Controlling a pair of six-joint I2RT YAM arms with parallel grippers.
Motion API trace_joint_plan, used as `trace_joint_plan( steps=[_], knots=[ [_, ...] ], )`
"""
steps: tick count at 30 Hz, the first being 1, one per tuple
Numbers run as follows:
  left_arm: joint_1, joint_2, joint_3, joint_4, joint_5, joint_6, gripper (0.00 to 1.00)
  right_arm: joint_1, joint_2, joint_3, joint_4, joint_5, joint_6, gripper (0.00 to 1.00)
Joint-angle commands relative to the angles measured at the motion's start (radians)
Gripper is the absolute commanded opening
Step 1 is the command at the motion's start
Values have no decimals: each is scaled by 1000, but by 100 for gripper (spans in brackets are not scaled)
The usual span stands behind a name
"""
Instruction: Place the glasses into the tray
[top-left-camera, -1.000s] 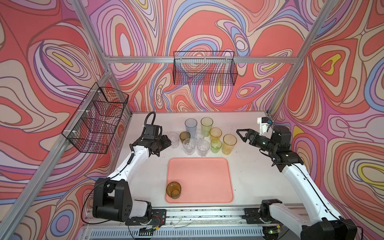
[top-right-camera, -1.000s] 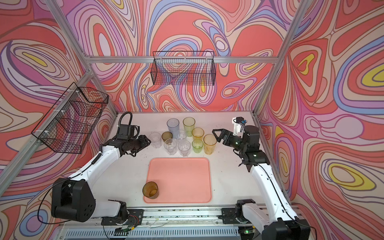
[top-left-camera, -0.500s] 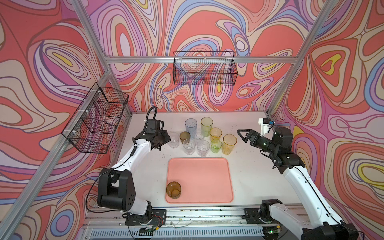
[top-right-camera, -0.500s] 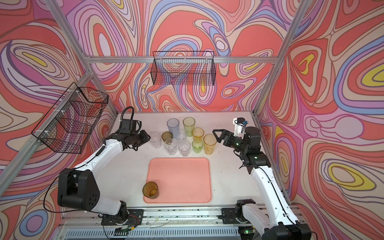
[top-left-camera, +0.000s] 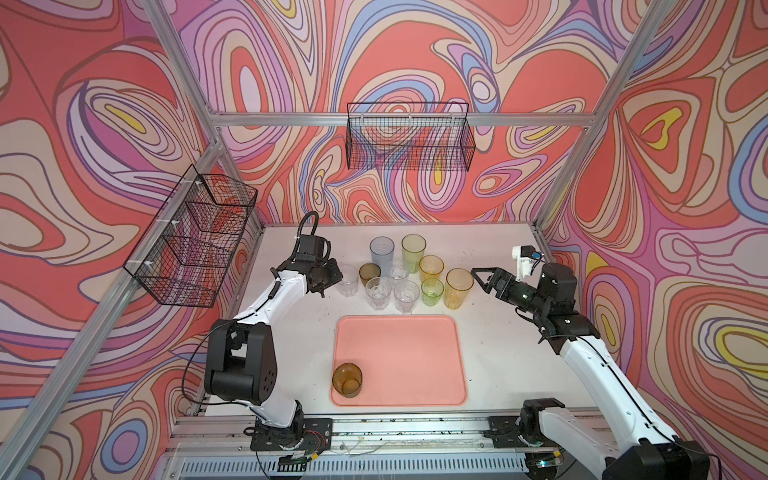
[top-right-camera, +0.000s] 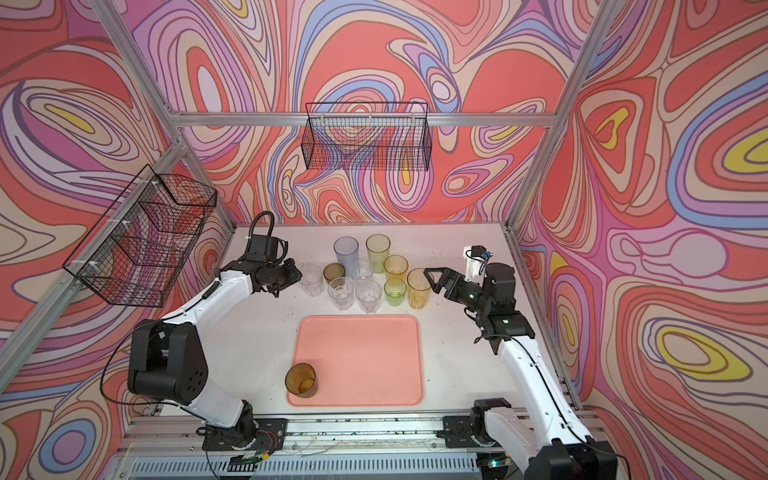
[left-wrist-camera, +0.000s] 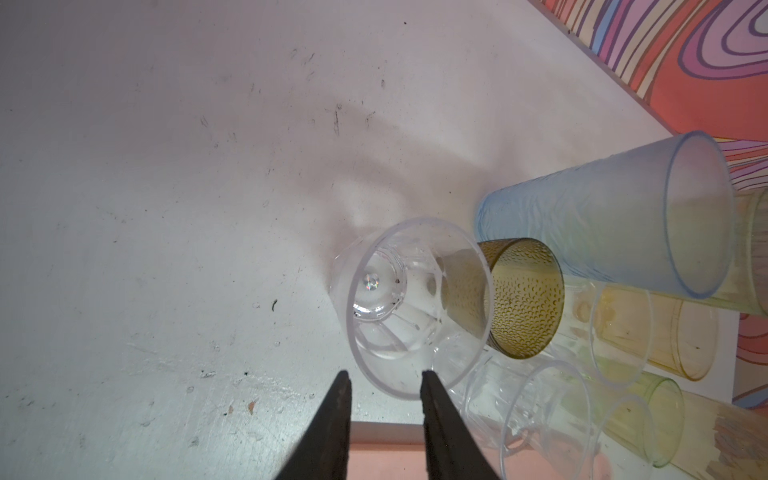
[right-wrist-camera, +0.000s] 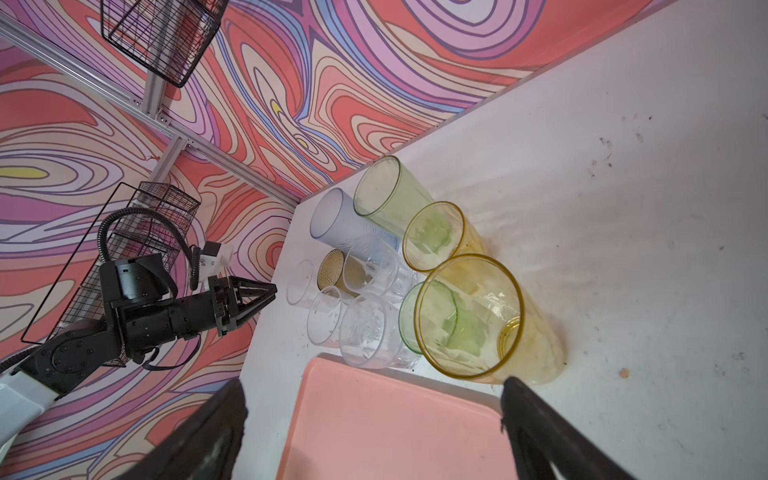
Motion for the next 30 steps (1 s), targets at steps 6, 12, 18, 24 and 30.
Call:
trace_joint_plan(
  steps=[6,12,18,24,30],
  knots=[
    [5,53,51,-36,-41,25,24,5,17,78,-89,35,-21,87],
    [6,83,64,-36,-36,21,22,5,8,83,-125,61,-34,73],
    [5,105,75,-31,-31,19,18,6,-9,81,-143,90,-38,78],
    [5,119,84,-36,-38,25,16,5,-23,80,-146,112,-36,77],
    [4,131,97,-42,-41,30,14,6,-21,81,-152,112,-36,77]
  ],
)
